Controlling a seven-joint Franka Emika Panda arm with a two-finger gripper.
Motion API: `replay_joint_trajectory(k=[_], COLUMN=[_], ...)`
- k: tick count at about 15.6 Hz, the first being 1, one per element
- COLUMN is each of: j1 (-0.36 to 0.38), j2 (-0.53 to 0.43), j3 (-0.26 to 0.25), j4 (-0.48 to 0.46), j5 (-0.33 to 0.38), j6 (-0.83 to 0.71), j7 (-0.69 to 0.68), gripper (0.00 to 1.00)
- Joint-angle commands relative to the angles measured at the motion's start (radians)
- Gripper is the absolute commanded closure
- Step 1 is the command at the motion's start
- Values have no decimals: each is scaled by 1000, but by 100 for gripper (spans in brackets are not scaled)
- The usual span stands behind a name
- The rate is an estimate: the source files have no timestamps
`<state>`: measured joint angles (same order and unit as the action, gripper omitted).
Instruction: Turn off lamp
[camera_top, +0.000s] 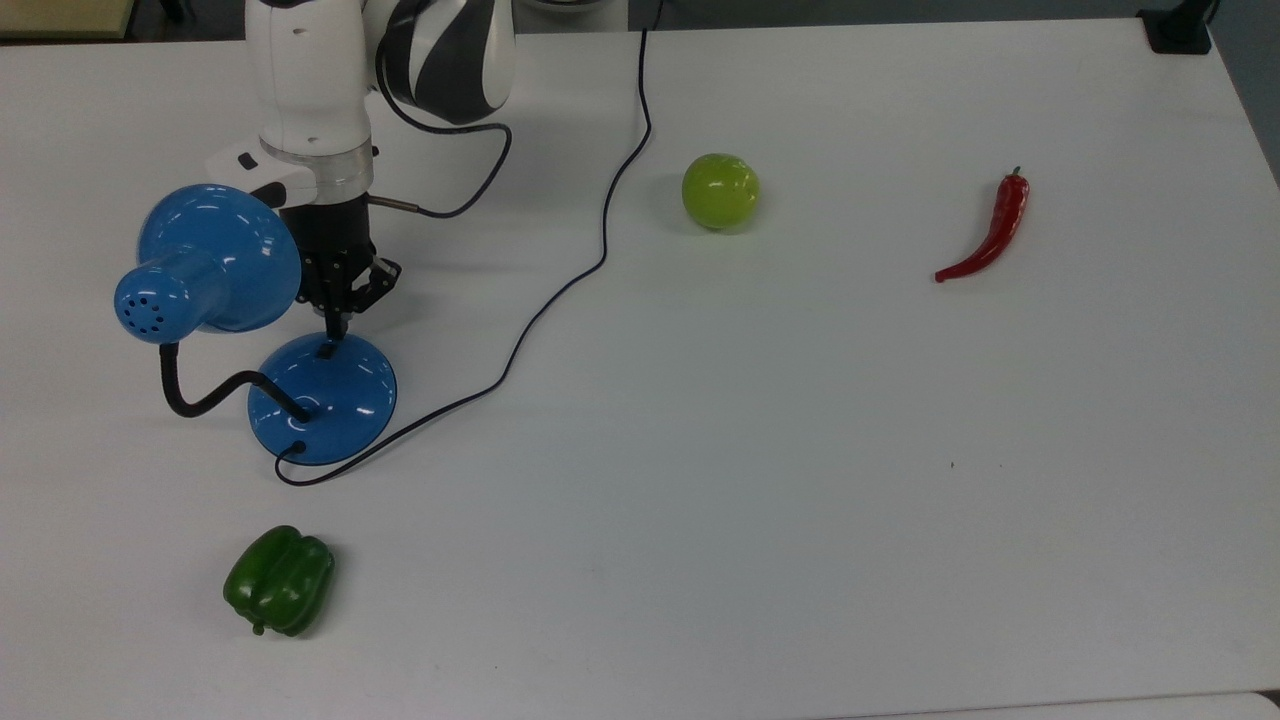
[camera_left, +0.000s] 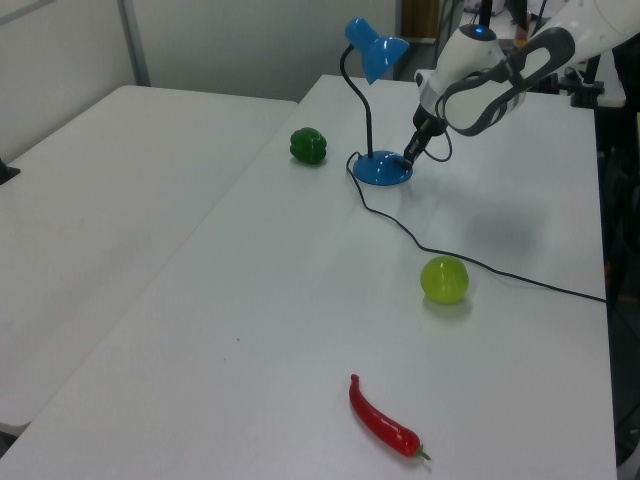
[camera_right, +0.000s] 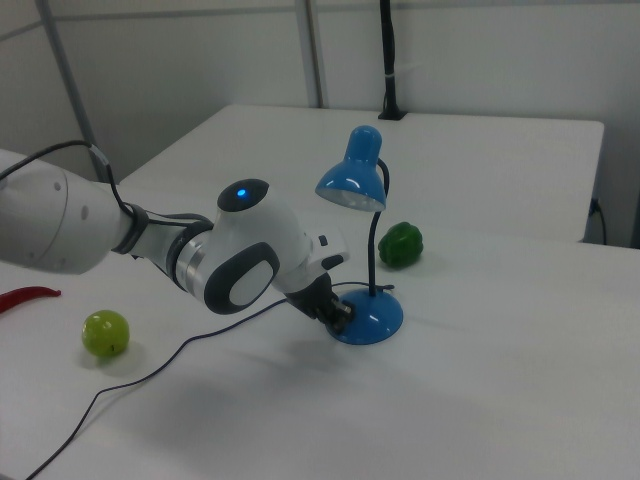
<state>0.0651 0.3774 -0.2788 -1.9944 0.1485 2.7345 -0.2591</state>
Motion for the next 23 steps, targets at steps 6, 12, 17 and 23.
replay_joint_trajectory(k=[6,12,17,23], j1=[16,18,18,19], j2=[-182,-345,-387,-387], j3=[-3,6,56,107], j4=[-20,48,219,405], j5=[-150,-135,-69,62], j6=[-438,-763,-1021,-1090], j7=[-54,-17,104,455], gripper=[75,0,0,0])
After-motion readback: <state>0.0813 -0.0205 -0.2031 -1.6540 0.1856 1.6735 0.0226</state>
